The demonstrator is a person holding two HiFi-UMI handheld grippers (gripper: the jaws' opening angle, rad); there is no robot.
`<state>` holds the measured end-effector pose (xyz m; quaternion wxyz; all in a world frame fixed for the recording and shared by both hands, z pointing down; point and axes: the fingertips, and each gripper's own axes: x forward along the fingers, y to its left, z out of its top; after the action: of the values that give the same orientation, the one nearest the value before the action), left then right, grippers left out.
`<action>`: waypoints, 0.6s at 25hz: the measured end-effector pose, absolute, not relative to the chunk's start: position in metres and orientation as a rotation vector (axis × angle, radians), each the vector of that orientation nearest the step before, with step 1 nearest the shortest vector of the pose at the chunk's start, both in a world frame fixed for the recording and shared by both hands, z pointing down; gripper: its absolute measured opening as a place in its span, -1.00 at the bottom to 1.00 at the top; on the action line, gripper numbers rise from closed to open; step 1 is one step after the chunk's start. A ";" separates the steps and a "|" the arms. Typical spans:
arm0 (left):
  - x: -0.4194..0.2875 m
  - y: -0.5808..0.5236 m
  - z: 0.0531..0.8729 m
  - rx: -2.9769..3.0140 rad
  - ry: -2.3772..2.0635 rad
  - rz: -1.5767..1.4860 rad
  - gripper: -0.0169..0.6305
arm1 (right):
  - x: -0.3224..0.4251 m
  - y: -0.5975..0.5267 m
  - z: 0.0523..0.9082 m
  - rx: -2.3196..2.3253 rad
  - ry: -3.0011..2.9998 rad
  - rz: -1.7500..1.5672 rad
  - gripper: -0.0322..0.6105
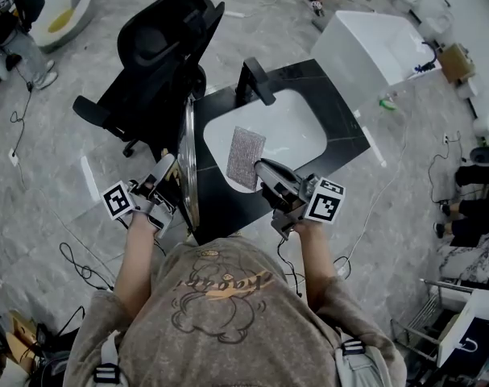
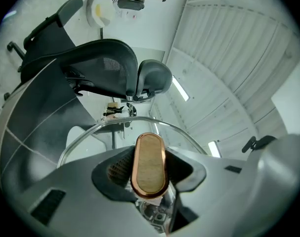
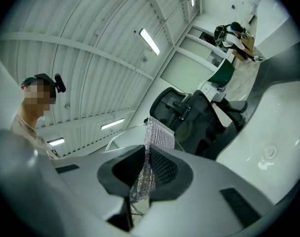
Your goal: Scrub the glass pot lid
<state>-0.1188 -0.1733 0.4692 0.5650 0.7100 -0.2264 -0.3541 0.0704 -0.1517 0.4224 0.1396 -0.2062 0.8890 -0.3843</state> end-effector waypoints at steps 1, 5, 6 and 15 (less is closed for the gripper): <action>-0.121 -0.175 0.470 1.681 -0.560 -0.814 -0.40 | 0.073 -0.153 0.426 -0.611 2.562 -1.117 -0.73; -0.120 -0.178 0.471 1.758 -0.692 -0.684 -0.40 | 0.075 -0.154 0.431 -0.649 2.548 -1.121 -0.73; -0.120 -0.179 0.472 1.786 -0.736 -0.633 -0.40 | 0.074 -0.155 0.433 -0.662 2.552 -1.119 -0.73; -0.118 -0.174 0.495 2.041 -1.217 0.065 -0.40 | 0.085 -0.160 0.450 -0.882 2.573 -1.093 -0.73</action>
<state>-0.1176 -0.1736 0.4946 0.3728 0.7967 -0.4751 0.0253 0.0854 -0.1600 0.4497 0.1048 -0.2993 0.8729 -0.3707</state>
